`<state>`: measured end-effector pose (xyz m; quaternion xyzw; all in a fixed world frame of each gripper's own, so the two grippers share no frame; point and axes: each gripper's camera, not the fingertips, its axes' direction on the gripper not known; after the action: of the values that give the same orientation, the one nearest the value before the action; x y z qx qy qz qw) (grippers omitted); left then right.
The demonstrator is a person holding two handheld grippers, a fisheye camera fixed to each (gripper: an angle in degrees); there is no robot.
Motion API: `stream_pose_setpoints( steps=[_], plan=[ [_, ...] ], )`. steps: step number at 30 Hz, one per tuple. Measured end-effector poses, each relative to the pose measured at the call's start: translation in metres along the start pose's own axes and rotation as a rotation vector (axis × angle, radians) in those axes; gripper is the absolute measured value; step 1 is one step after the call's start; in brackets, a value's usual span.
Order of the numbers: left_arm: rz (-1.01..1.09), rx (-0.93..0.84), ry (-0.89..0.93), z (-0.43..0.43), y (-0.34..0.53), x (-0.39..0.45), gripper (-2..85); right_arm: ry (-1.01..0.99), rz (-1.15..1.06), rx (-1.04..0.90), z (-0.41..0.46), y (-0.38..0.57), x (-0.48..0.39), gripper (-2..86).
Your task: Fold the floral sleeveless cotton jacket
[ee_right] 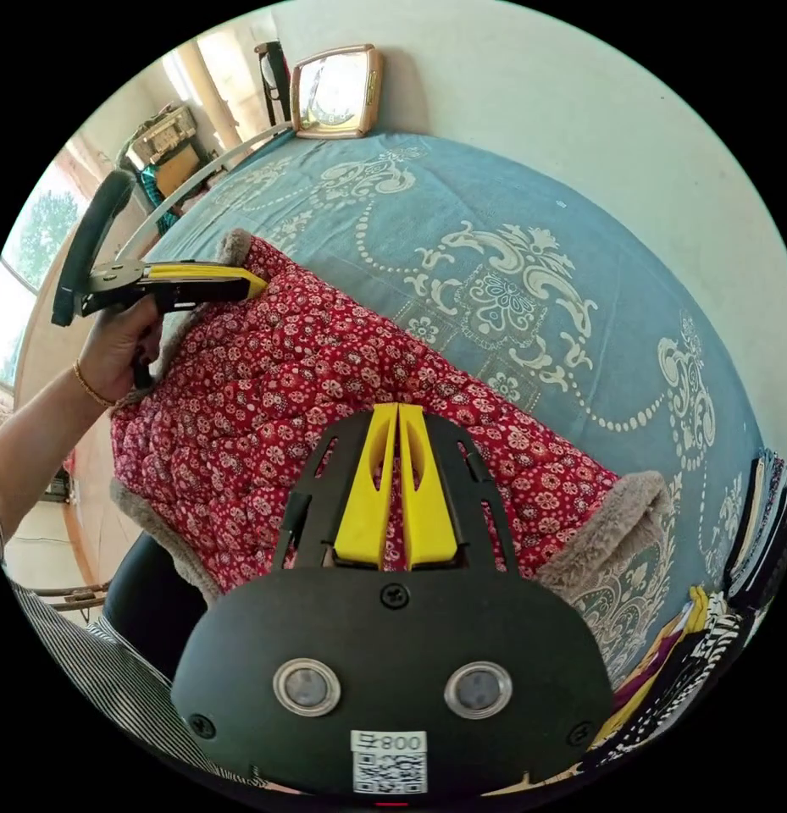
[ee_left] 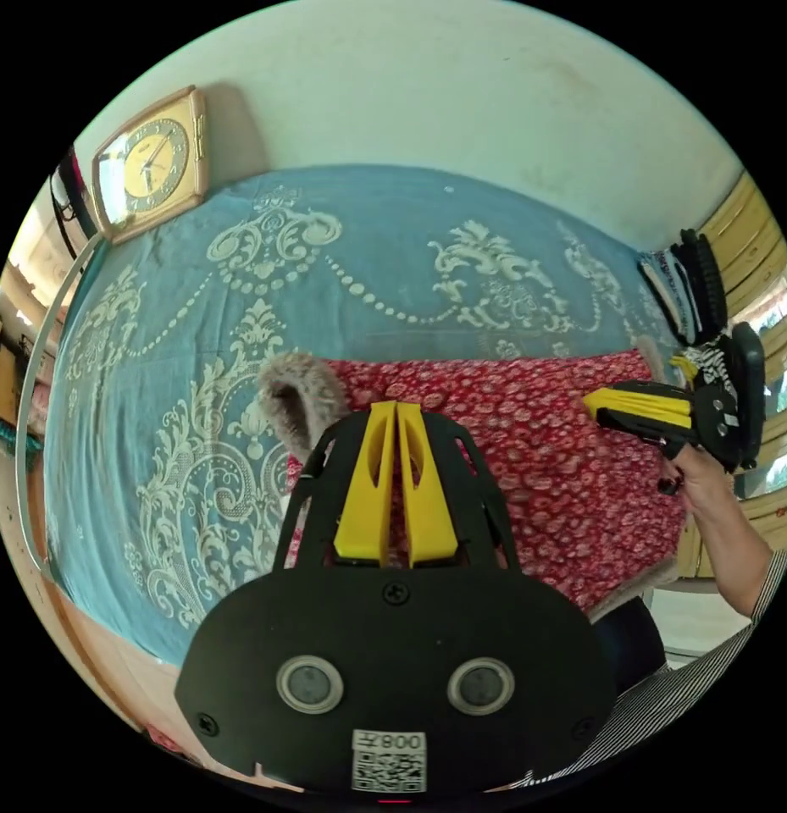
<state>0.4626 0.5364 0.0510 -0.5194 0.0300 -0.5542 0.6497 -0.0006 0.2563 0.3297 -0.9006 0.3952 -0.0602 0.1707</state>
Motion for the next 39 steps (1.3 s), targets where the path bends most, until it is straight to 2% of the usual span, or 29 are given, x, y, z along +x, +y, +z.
stream_pose_setpoints(
  steps=[2,4,6,8,11,13,16,19,21,23,24,27,29,30,33,34,36,37,39],
  plan=[
    [0.101,0.085,0.135,-0.020,-0.011,0.039,0.2,-0.068,0.063,0.075,-0.038,0.010,0.026,0.1],
    [0.179,0.085,0.175,-0.017,-0.022,0.072,0.2,-0.036,0.151,0.126,-0.060,0.023,0.051,0.1],
    [0.255,0.025,0.166,0.002,-0.032,0.103,0.2,0.009,0.252,0.119,-0.065,0.034,0.080,0.1],
    [0.271,-0.152,0.119,0.045,-0.039,0.126,0.2,-0.055,0.348,-0.016,-0.036,0.042,0.115,0.1],
    [0.210,-0.108,0.197,0.039,-0.042,0.120,0.2,-0.157,0.420,0.030,-0.033,0.051,0.137,0.1],
    [0.191,-0.052,0.205,0.018,-0.044,0.110,0.2,-0.137,0.413,0.049,-0.048,0.046,0.140,0.1],
    [0.125,0.060,0.025,-0.019,-0.043,0.082,0.2,-0.078,0.328,0.144,-0.084,0.034,0.130,0.1],
    [-0.004,-0.013,-0.126,-0.012,-0.043,0.044,0.2,-0.120,0.210,0.185,-0.096,0.009,0.113,0.1],
    [-0.044,-0.129,-0.070,0.015,-0.038,0.026,0.2,-0.129,0.144,0.157,-0.085,-0.009,0.102,0.1],
    [-0.093,-0.097,-0.008,0.020,-0.031,0.017,0.2,-0.101,0.079,-0.053,-0.038,-0.030,0.098,0.2],
    [-0.097,-0.110,-0.008,0.017,-0.032,0.017,0.1,-0.090,0.074,-0.072,-0.033,-0.031,0.100,0.2],
    [-0.021,-0.031,-0.033,-0.010,-0.027,0.036,0.1,-0.149,0.093,0.010,-0.071,-0.016,0.131,0.2],
    [0.064,-0.005,0.118,-0.025,-0.012,0.059,0.1,-0.113,0.109,0.079,-0.111,0.014,0.158,0.2],
    [0.082,0.000,0.136,-0.027,-0.007,0.065,0.1,-0.099,0.122,0.085,-0.120,0.023,0.165,0.2],
    [0.168,-0.082,0.151,-0.015,0.023,0.090,0.2,-0.117,0.153,0.064,-0.139,0.070,0.198,0.1],
    [0.197,-0.131,0.105,-0.001,0.036,0.094,0.2,-0.097,0.142,-0.012,-0.129,0.084,0.208,0.1],
    [0.170,-0.121,0.132,0.002,0.047,0.087,0.2,-0.099,0.152,-0.114,-0.105,0.105,0.229,0.1],
    [0.142,-0.123,0.164,-0.008,0.047,0.080,0.2,-0.167,0.222,-0.073,-0.112,0.115,0.248,0.1],
    [0.131,-0.044,0.182,-0.034,0.055,0.072,0.2,-0.162,0.251,0.024,-0.144,0.124,0.267,0.1]
  ],
)
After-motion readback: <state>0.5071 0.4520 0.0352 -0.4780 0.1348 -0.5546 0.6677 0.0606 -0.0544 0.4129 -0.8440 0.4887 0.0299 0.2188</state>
